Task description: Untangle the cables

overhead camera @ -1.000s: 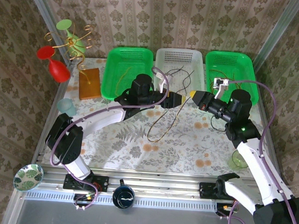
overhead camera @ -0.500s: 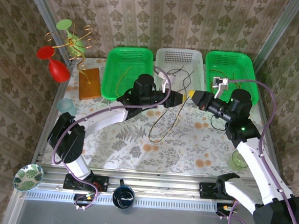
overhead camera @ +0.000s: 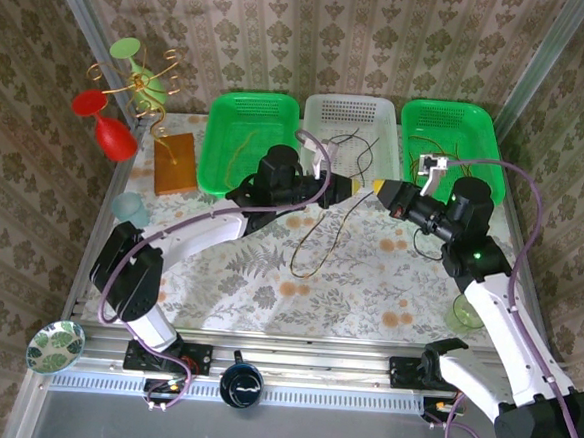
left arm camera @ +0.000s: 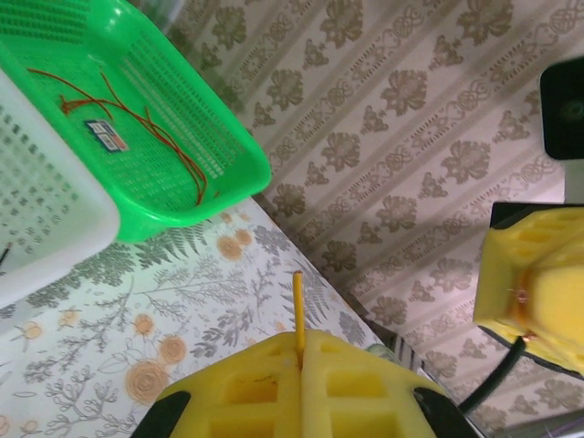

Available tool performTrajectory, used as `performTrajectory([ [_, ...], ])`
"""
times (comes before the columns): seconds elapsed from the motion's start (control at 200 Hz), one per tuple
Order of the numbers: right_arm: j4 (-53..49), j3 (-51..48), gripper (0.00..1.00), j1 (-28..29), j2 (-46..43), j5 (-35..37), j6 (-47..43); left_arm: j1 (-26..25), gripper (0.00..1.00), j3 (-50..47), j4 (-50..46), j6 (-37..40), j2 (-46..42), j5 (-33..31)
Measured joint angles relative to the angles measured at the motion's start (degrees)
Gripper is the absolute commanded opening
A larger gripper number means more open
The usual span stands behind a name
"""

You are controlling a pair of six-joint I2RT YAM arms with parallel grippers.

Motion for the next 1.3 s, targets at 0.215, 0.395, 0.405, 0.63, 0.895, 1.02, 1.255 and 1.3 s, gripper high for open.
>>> performTrajectory([
  [0.215,-4.17,-4.22,0.30,-0.66,-1.70,3.74,-0.02,-0.11,0.00,-0.63,-0.55,0.13,-0.24,-3.85],
  [0.395,-4.46,-7.06,0.64,-0.76,-2.86,4.22,0.57,-0.50,0.00,-0.63,-1.88,1.09,-0.24,-5.03],
  [0.405,-4.46,-7.13,0.64,-0.76,-2.91,4.24,0.98,-0.50,0.00,-0.63,-1.88,1.11,-0.24,-5.05],
  [0.63,-4.63,-7.10,0.77,-0.87,-3.08,4.76,0.70,-0.55,0.00,-0.63,-2.32,1.14,-0.24,-5.09],
  [0.895,-9.51,-7.10,0.80,-1.38,-4.55,11.61,3.63,-0.55,0.00,-0.63,-3.06,1.14,-0.26,-5.09],
  [1.02,-10.51,-7.50,0.81,-1.38,-5.84,14.78,5.35,-0.55,0.00,-0.63,-3.30,1.16,-0.28,-5.07],
  [1.255,-8.35,-11.34,0.80,-1.38,-1.18,15.74,8.98,-0.55,0.00,-0.63,-4.13,1.18,-0.35,-5.07],
  [1.3,-7.91,-11.54,0.80,-1.38,0.63,15.50,9.53,-0.55,0.00,-0.63,-4.20,1.18,-0.39,-5.07],
])
